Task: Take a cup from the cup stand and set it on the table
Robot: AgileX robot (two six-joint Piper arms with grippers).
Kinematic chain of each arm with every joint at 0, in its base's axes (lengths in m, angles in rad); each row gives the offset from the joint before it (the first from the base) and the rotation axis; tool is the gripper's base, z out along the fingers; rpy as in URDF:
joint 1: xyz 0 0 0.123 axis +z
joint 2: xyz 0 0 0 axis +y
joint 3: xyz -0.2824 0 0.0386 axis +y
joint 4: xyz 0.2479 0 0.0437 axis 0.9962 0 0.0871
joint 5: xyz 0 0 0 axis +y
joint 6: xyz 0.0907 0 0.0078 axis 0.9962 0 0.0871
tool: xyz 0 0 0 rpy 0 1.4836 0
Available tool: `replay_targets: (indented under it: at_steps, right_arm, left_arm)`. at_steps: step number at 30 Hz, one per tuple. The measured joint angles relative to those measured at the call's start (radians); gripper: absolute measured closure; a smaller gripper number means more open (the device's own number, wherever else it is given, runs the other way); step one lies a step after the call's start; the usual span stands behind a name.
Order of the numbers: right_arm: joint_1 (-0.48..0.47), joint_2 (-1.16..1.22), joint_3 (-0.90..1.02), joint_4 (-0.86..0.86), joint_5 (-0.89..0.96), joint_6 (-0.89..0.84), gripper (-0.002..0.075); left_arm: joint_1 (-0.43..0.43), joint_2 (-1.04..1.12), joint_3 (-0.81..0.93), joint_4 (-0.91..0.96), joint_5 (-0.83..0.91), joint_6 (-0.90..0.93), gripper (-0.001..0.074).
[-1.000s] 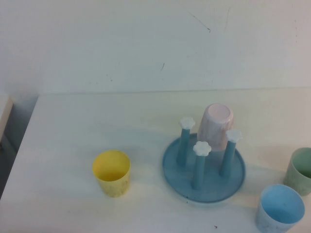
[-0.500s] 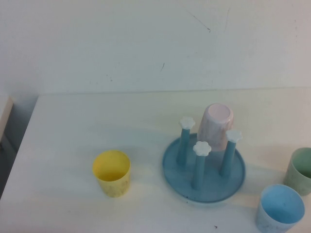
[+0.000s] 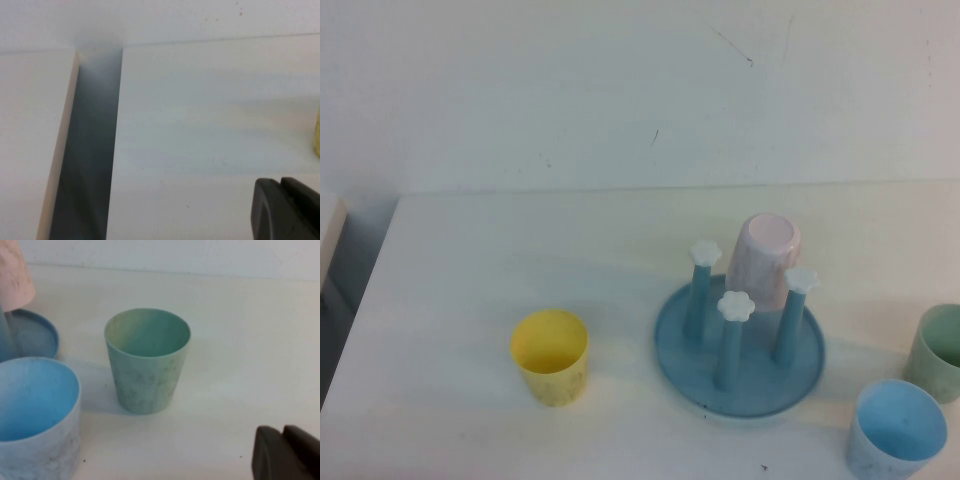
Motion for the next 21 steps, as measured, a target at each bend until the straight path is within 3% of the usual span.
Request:
replay_targets:
  at_steps: [15, 18, 21]
  right_arm:
    - [0.000, 0.000, 0.000, 0.009, -0.011, 0.004, 0.0698]
    - [0.000, 0.000, 0.000, 0.079, -0.060, 0.006, 0.0698]
    - [0.000, 0.000, 0.000, 0.254, -0.120, 0.015, 0.0698]
  left_arm:
    - [0.000, 0.000, 0.000, 0.000, 0.000, 0.000, 0.0738]
    - [0.000, 0.000, 0.000, 0.000, 0.000, 0.000, 0.0738]
    - [0.000, 0.000, 0.000, 0.000, 0.000, 0.000, 0.0738]
